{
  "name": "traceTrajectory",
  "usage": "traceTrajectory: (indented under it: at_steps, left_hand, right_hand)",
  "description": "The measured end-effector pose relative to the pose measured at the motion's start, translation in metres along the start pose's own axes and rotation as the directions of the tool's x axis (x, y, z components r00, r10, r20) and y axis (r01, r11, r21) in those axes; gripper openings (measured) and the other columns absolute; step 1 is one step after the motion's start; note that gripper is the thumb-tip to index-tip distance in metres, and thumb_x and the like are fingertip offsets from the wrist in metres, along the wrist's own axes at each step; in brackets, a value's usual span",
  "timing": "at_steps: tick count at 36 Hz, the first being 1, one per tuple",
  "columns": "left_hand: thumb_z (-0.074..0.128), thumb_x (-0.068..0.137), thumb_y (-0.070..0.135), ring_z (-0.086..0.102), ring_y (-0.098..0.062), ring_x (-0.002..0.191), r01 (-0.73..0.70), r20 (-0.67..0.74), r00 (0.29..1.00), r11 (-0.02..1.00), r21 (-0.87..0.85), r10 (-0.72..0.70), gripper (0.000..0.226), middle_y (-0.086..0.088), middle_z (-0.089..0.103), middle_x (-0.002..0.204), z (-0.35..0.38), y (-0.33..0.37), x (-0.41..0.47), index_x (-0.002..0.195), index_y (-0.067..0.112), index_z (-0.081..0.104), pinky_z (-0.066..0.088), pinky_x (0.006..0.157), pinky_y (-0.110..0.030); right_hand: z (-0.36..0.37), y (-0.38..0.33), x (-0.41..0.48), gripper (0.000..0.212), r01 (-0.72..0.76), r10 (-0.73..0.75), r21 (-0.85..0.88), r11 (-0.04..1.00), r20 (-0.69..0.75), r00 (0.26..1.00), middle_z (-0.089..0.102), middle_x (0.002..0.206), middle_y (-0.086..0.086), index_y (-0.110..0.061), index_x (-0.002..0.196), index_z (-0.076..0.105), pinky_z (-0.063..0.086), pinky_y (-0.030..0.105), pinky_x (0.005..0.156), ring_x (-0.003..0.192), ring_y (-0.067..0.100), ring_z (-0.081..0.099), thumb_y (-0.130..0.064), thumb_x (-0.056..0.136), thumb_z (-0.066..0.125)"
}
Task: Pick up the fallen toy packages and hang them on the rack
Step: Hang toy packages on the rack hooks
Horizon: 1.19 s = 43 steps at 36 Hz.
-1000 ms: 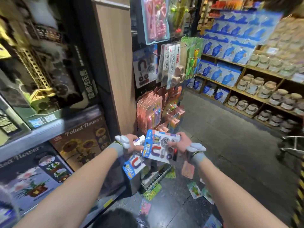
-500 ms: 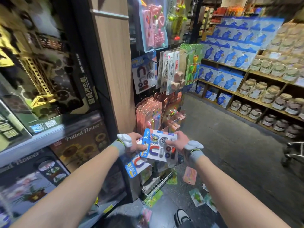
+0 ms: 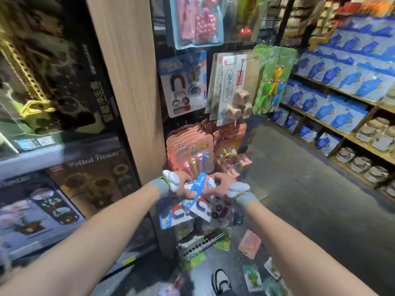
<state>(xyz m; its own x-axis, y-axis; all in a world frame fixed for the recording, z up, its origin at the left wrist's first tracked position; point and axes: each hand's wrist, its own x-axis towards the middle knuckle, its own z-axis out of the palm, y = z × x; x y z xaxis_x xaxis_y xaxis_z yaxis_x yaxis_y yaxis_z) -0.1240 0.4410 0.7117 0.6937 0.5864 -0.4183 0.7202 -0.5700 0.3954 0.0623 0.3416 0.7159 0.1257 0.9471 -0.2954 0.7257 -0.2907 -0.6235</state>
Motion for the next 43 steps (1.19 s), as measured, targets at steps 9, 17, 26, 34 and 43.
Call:
traceTrajectory:
  at_steps: [9,17,26,34,43]
  left_hand:
    - [0.077,0.078,0.046,0.061,-0.014,0.080,0.087,-0.002,0.996,0.986,-0.141,-0.088,0.030,0.005,0.068,0.094,0.005,0.008,0.014,0.091,0.022,0.064,0.051,0.073,-0.028]
    - [0.078,0.079,0.042,0.057,-0.011,0.069,0.090,-0.006,0.996,0.982,-0.168,-0.093,0.025,0.007,0.065,0.080,-0.010,0.006,-0.029,0.076,0.025,0.061,0.046,0.064,-0.024]
    - [0.079,0.075,0.029,0.065,-0.012,0.070,0.006,-0.034,0.999,0.966,-0.257,-0.015,0.018,0.005,0.071,0.081,-0.035,0.007,-0.072,0.085,0.025,0.064,0.057,0.063,-0.029]
    - [0.069,0.084,0.007,0.063,-0.021,0.078,-0.048,-0.037,0.999,0.907,-0.419,0.036,0.038,-0.005,0.067,0.090,-0.073,0.021,-0.096,0.118,0.002,0.053,0.054,0.070,-0.035]
    - [0.082,0.069,0.003,0.070,-0.025,0.095,-0.044,-0.058,0.998,0.833,-0.551,0.014,0.055,-0.013,0.071,0.110,-0.110,0.015,-0.111,0.116,0.017,0.057,0.055,0.090,-0.052]
  right_hand:
    - [-0.019,0.010,0.023,0.034,0.089,-0.086,-0.031,0.996,0.102,0.991,0.061,0.084,-0.007,-0.016,0.099,0.059,0.044,0.027,0.062,0.069,0.009,0.051,-0.037,0.079,0.077]
    - [0.005,-0.014,0.009,0.027,0.084,-0.084,0.015,0.996,0.059,0.995,0.070,0.094,-0.001,-0.026,0.092,0.056,0.056,0.045,0.082,0.087,0.022,0.068,-0.038,0.076,0.074]
    - [0.001,-0.055,-0.026,0.026,0.110,-0.107,0.085,0.990,-0.036,0.994,0.068,0.091,-0.004,-0.021,0.093,0.058,0.056,0.037,0.077,0.083,0.018,0.066,-0.036,0.079,0.074]
    - [-0.032,-0.087,-0.029,0.021,0.172,-0.163,0.095,0.981,-0.098,0.982,0.067,0.092,-0.008,-0.028,0.091,0.057,0.052,0.026,0.064,0.078,0.012,0.065,-0.035,0.080,0.075]
    - [-0.066,-0.115,-0.024,0.022,0.207,-0.190,0.139,0.968,-0.123,0.974,0.070,0.093,-0.007,-0.022,0.098,0.062,0.055,0.029,0.068,0.083,0.014,0.067,-0.027,0.082,0.076]
